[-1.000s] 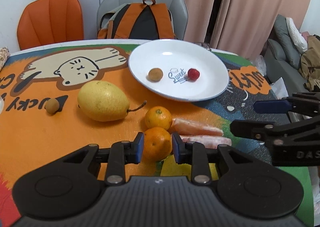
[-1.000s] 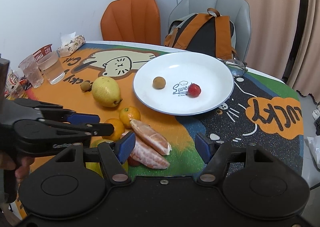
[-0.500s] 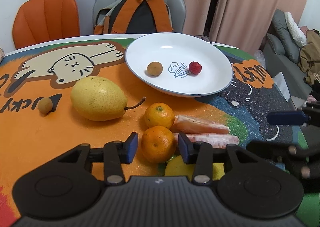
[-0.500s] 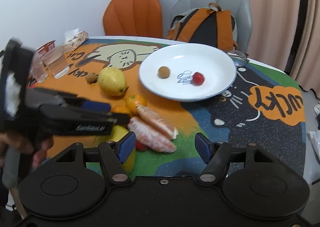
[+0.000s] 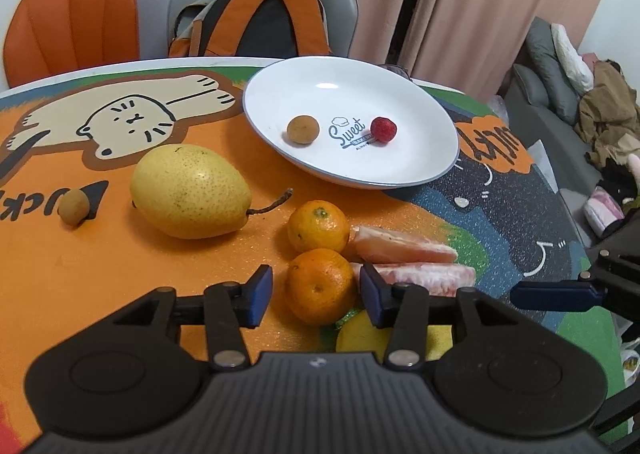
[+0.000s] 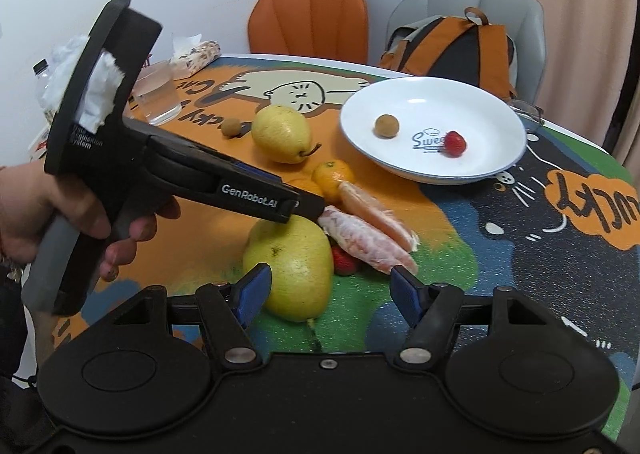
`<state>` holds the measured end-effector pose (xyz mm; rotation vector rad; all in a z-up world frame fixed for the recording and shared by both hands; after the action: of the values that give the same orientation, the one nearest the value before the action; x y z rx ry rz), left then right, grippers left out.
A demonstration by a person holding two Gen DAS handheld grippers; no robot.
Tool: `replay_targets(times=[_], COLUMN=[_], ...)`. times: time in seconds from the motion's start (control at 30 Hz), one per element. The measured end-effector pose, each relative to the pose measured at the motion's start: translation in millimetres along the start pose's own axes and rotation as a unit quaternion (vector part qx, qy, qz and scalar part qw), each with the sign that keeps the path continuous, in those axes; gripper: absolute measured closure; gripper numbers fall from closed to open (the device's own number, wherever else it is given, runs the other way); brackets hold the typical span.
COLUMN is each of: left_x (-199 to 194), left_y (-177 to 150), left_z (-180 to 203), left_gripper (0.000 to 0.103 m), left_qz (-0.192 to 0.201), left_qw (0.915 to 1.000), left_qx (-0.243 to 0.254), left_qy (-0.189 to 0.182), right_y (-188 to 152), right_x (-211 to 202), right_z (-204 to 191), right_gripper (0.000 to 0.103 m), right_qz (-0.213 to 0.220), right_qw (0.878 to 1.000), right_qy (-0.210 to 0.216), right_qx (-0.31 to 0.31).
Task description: Organize fruits
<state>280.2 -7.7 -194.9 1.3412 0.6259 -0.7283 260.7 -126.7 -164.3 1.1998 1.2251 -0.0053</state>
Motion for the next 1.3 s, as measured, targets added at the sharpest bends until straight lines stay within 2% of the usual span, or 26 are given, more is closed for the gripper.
replay_targets(times=[0.23,0.57,0.77,1.03,1.1,1.3], left_x=[3,7,6,6,5,6], left_y=[0,0,0,0,0,0], left_z=[-2,-9,-7,-6,-4,-5], left_gripper=[0.053,0.051,0.051,0.058,0.062,0.063], left_qz=[-0.002,-0.01,-0.005,-0.002,-0.001,0.001], left_qw=[1.0,0.9989,0.9991,0.9988,0.9987,0.9985], left_qx=[0.003,-0.018,-0.013,-0.013,-0.008,-0.015], left_qy=[-0.007,-0.041,-0.04,-0.047,-0.049,-0.053], right_y=[0,-1,-1,-2,-2,-4], right_x=[11,26,33,33,33,31], right_z=[-11,-28,-27,-24,-24,-21], right_gripper=[0.037,0.037,0.039,0.041,0.041,0.042], right_qz=[-0.003,-0.013,-0.013,-0.014,-0.016,-0.017], right_qw=[1.0,0.999,0.999,0.999,0.999,0.999], right_qy=[0.009,0.034,0.025,0.028,0.026,0.028], right_qx=[-0.004,-0.024,-0.023,-0.02,-0.018,-0.016])
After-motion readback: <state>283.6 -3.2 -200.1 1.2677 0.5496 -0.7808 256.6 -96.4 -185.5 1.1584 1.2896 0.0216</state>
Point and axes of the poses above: each gripper's, at about its wrist camera, not at the fingertips, and x roughly the way its jaws point, z to its right, y to its top, the point moved 8 cm from there along x, roughly the way its jaws point, and after that the axes turned 1 degree about z, right-handed, at the moved point
